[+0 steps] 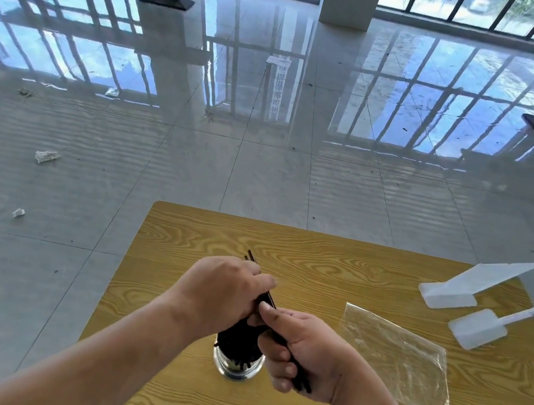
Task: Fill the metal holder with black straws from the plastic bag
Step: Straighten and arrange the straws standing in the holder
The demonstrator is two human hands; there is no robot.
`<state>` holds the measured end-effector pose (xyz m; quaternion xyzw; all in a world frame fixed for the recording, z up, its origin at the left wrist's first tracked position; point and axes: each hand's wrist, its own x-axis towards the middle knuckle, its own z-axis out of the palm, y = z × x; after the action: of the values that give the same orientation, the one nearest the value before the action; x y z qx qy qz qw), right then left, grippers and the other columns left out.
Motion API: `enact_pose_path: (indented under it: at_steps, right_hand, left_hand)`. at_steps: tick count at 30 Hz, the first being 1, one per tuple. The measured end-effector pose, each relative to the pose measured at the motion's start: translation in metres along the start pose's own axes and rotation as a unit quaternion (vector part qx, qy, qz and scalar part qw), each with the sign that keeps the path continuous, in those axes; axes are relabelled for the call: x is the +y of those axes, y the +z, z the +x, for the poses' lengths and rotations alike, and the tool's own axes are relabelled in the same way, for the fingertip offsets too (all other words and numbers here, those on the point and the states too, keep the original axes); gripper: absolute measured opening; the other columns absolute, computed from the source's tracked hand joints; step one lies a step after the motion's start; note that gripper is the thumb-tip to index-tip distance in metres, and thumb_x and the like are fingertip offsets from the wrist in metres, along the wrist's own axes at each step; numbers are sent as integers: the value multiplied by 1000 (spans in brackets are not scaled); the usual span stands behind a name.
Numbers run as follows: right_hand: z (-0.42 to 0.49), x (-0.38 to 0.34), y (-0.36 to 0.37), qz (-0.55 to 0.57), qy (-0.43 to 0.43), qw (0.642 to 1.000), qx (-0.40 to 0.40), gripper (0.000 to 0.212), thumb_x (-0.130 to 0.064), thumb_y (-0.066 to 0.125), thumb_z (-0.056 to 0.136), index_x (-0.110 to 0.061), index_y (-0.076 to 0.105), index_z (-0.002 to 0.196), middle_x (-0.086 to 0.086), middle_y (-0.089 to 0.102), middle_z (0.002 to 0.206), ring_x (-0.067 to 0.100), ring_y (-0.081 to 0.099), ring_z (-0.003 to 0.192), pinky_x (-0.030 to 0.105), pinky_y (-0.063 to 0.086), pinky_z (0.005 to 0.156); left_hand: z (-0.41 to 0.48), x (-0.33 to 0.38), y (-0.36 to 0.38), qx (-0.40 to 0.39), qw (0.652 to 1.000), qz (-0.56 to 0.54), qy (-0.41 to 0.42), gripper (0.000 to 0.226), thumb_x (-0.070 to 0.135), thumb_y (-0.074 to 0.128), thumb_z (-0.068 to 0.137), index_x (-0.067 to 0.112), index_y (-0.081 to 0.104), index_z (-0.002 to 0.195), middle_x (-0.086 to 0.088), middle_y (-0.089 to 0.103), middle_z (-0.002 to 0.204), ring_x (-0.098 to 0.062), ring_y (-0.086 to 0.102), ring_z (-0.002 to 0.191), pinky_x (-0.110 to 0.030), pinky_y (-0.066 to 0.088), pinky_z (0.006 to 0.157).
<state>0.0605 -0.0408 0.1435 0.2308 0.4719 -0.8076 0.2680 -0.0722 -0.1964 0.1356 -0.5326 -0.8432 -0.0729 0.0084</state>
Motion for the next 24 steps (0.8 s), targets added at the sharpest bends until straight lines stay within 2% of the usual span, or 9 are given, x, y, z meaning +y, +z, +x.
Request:
enact_pose_path:
  at_steps: [2, 7, 11, 13, 15, 18, 19, 21, 24]
  right_hand:
    - [-1, -2, 2, -9, 0, 1000, -9, 37, -43, 68, 96, -13, 62, 115, 1, 39, 61, 11, 37, 42, 24, 41, 42]
    - [-8, -8, -10, 5, -46, 998, -45, 53, -31, 74, 97, -1, 57, 138, 14, 70, 93, 20, 62, 59, 36, 57, 57]
    - [-14, -14, -26, 73, -123, 985, -99, 104, -73, 77, 80, -13, 44, 158, 20, 69, 114, 28, 69, 87, 42, 60, 77]
    - [-15, -19, -27, 24, -177, 980, -92, 118, -85, 78, 67, -15, 47, 156, 17, 68, 113, 25, 67, 89, 38, 58, 79]
    - [-11, -23, -18, -79, -221, 972, -24, 94, -77, 86, 69, -22, 63, 143, 6, 71, 98, 17, 64, 78, 29, 55, 72]
    - [-2, -28, -4, -260, -251, 921, 147, 26, -55, 82, 83, -32, 77, 95, -14, 67, 72, 3, 58, 64, 23, 48, 63]
    - [0, -28, -1, -316, -259, 893, 189, 20, -51, 77, 90, -33, 74, 81, -18, 63, 63, -1, 55, 58, 19, 45, 60]
    - [6, -25, 1, -406, -273, 837, 245, 37, -45, 69, 101, -36, 64, 65, -20, 56, 53, 1, 51, 49, 15, 39, 51]
    - [9, -18, -2, -465, -271, 800, 264, 41, -44, 63, 104, -23, 66, 69, -6, 58, 56, 7, 47, 46, 22, 34, 47]
  left_hand:
    - [2, 3, -1, -19, 1000, 24, 3, 51, 42, 29, 94, 30, 64, 130, 9, 70, 102, -17, 70, 89, -31, 53, 69]
    - [-2, 0, 13, -43, 998, 8, -52, 19, 30, 42, 106, 27, 60, 114, 10, 69, 103, -16, 69, 91, -29, 52, 71]
    - [-5, 2, 16, -103, 979, -115, -133, 25, 42, 39, 107, 31, 60, 101, 11, 70, 95, -15, 67, 87, -36, 56, 78]
    - [-3, 6, 15, -139, 962, -178, -154, 27, 45, 39, 105, 32, 61, 95, 11, 71, 90, -12, 66, 84, -41, 58, 77]
    - [0, 11, 14, -149, 954, -210, -155, 27, 47, 40, 104, 36, 62, 91, 11, 70, 86, -9, 65, 80, -37, 57, 71]
    - [5, 17, 13, -156, 955, -218, -123, 31, 46, 43, 106, 43, 56, 78, 12, 66, 78, -5, 62, 71, -27, 48, 60]
    - [6, 18, 14, -163, 956, -216, -114, 31, 47, 43, 107, 39, 57, 81, 10, 66, 78, -7, 63, 71, -28, 50, 61]
    - [6, 18, 16, -181, 954, -216, -104, 34, 52, 43, 107, 27, 64, 97, 7, 70, 86, -14, 67, 78, -37, 58, 71]
    - [1, 11, 20, -203, 946, -225, -119, 28, 60, 55, 98, 35, 65, 106, 13, 71, 90, -9, 68, 83, -34, 59, 71]
